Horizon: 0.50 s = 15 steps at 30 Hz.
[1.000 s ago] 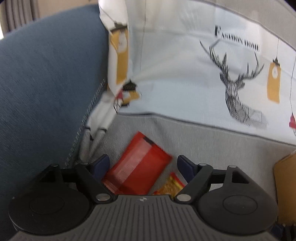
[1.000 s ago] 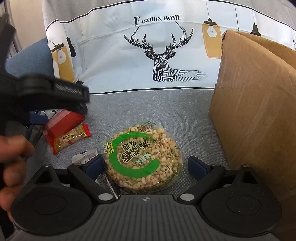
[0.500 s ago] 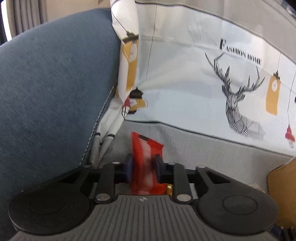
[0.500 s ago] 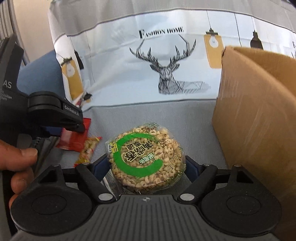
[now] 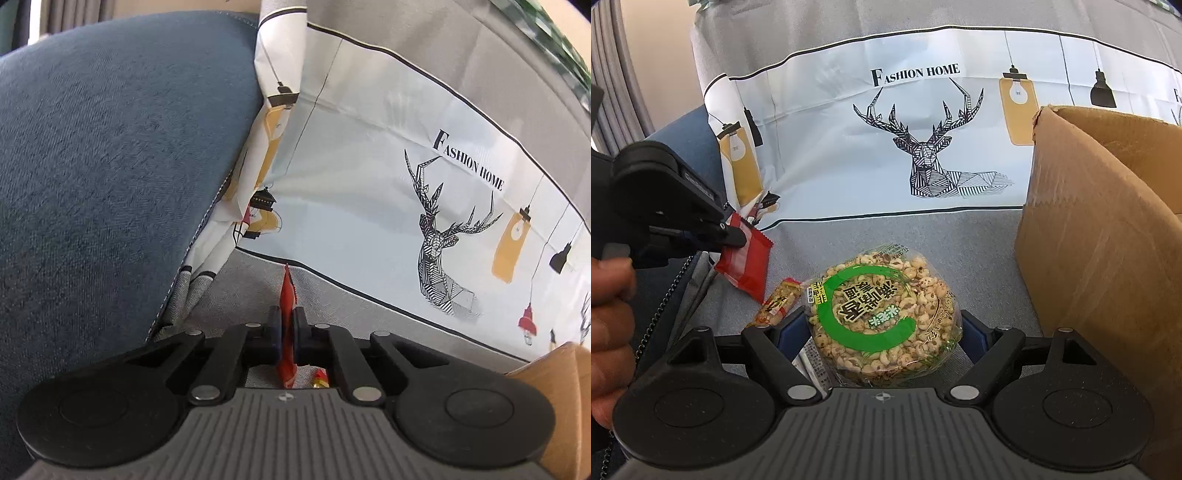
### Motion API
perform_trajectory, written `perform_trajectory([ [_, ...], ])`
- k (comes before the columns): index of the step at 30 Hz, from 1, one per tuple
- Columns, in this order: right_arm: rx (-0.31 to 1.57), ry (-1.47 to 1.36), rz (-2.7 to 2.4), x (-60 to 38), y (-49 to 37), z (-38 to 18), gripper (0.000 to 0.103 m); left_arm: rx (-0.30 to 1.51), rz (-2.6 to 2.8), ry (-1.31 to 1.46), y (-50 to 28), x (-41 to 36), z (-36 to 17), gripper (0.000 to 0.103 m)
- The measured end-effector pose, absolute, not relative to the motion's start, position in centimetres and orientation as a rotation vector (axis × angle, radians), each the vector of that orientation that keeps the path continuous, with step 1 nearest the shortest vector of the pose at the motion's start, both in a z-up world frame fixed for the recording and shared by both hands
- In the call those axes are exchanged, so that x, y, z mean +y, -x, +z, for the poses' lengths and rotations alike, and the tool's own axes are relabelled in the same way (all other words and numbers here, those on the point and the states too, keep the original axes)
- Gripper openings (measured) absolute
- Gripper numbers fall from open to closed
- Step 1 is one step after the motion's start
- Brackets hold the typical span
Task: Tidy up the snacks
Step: 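Lift the small red packet and peanut tub and carry them toward the box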
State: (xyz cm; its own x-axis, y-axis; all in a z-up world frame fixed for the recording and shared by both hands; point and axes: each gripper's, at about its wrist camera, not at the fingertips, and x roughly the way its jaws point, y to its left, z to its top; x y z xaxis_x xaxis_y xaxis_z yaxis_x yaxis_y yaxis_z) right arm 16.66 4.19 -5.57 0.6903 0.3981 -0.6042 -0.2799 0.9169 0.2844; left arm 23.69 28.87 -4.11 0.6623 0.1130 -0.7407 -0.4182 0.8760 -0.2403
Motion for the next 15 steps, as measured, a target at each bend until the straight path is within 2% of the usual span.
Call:
perform_trajectory([
  [15,0.657,-0.156,0.392,4.0,-15.9,-4.8,0.084,0.748,0.293,0.389,-23.6,27.7,-1.8,0.004],
])
